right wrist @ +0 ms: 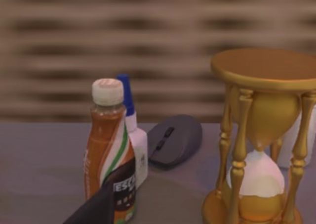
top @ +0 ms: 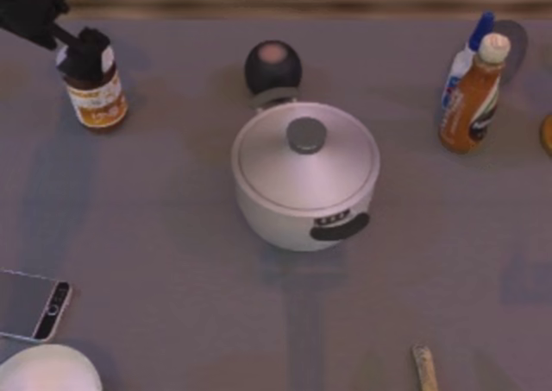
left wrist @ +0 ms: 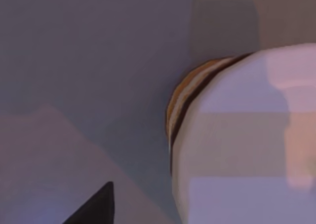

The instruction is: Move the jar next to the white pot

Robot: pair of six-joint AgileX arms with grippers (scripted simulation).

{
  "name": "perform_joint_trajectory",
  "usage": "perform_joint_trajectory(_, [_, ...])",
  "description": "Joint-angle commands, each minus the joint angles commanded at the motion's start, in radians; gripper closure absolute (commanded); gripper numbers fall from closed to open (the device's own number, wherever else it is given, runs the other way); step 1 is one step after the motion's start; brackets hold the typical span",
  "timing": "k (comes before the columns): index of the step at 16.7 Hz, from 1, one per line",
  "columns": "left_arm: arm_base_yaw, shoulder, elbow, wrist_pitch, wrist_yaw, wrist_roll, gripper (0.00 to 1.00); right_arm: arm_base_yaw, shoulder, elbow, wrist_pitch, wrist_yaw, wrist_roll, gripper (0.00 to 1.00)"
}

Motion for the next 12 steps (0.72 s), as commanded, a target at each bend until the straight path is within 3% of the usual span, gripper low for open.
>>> perform_joint_trajectory(12, [-0.019,0.056,-0.085,0.144,-0.003,-0.019,0.0,0.0,0.0,0.0,0.0,0.0,0.0,0.0])
